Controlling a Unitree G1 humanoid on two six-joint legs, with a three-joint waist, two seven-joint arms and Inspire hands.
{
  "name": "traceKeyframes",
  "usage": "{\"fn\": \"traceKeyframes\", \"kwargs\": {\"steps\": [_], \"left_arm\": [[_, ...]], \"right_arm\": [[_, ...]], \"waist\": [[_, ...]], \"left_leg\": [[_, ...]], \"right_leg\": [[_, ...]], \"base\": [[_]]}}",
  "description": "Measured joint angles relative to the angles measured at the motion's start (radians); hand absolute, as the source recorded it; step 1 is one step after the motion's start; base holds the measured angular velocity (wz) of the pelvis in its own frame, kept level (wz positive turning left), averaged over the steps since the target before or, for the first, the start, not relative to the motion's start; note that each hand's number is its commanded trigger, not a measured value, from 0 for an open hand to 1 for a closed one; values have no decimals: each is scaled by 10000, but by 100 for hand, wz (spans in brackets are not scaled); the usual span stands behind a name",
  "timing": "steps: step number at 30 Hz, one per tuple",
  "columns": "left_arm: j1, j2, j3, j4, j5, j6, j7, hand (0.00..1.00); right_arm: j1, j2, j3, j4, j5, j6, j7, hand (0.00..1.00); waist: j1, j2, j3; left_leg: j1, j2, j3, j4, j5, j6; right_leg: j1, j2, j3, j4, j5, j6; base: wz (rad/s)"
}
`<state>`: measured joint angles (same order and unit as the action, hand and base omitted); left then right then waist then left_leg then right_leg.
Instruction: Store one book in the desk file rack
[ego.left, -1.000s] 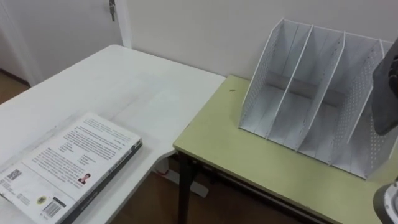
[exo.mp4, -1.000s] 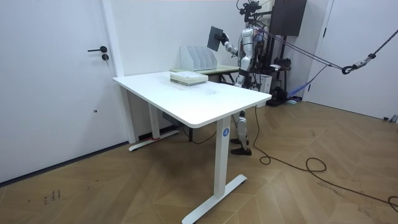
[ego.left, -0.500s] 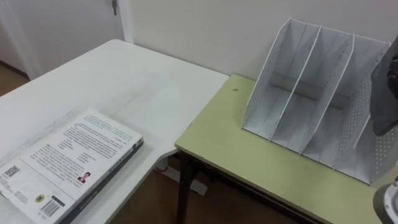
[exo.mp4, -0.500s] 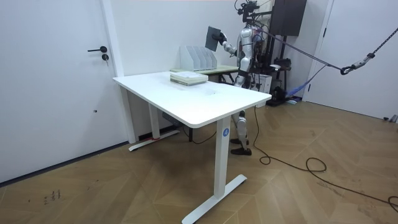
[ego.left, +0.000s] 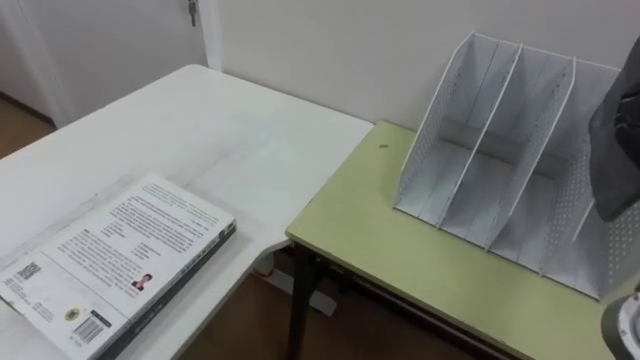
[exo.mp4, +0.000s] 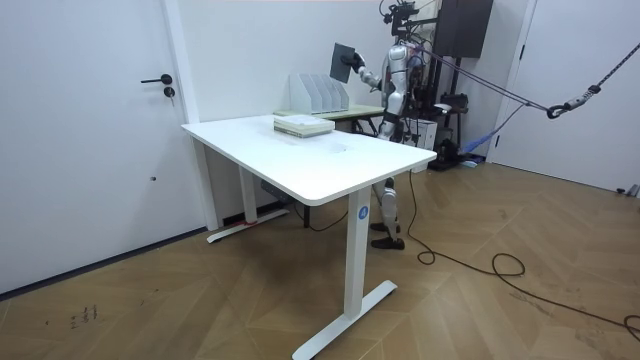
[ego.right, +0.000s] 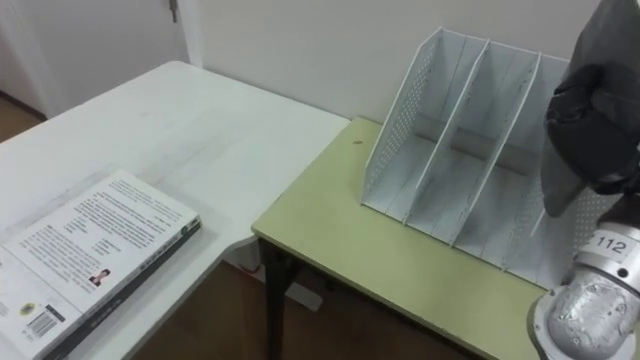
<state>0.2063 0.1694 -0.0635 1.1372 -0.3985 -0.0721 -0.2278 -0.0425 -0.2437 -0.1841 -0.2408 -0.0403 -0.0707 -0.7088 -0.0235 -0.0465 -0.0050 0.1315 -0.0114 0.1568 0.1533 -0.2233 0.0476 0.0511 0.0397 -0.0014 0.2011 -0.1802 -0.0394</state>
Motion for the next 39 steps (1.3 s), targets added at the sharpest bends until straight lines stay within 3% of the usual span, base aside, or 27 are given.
{"fn": "traceKeyframes", "kwargs": {"steps": [3,9,16,22,30,39], "left_arm": [[8,-1,-1,-6,-4,2,15,0],[-1,8,85,-44,2,212,18,0],[-3,39,227,-185,5,509,-49,0],[-54,48,536,-258,360,776,-104,0],[-24,172,588,-369,587,865,-233,0],[21,334,597,-487,571,897,-174,0]], "right_arm": [[-72,-131,-76,426,-4,1,-13,100],[-1092,-301,-120,1921,412,125,8,100],[-1649,-822,-137,3070,750,742,97,100],[-2351,-1307,-342,3881,1185,905,127,100],[-3274,-1910,-348,4867,1313,1075,319,100],[-3954,-2254,-336,5986,2505,1327,516,100]], "waist": [[13,-6,7],[6,-17,7],[20,-97,46],[27,-155,32],[71,-233,17],[106,-413,9]], "left_leg": [[-17,-5,-47,1,1,1],[11,-2,-48,10,3,2],[-29,-8,-85,29,4,3],[-49,-1,-76,76,3,3],[-26,0,-66,93,4,2],[-40,-2,-115,115,4,2]], "right_leg": [[-6,-8,-40,3,-1,1],[12,-7,-28,12,1,0],[-4,-18,-71,13,-4,0],[0,-16,-73,16,-4,-3],[22,-12,-69,44,1,-6],[25,-22,-90,69,3,-7]], "base": [[6],[0],[0],[0],[0],[0]]}}
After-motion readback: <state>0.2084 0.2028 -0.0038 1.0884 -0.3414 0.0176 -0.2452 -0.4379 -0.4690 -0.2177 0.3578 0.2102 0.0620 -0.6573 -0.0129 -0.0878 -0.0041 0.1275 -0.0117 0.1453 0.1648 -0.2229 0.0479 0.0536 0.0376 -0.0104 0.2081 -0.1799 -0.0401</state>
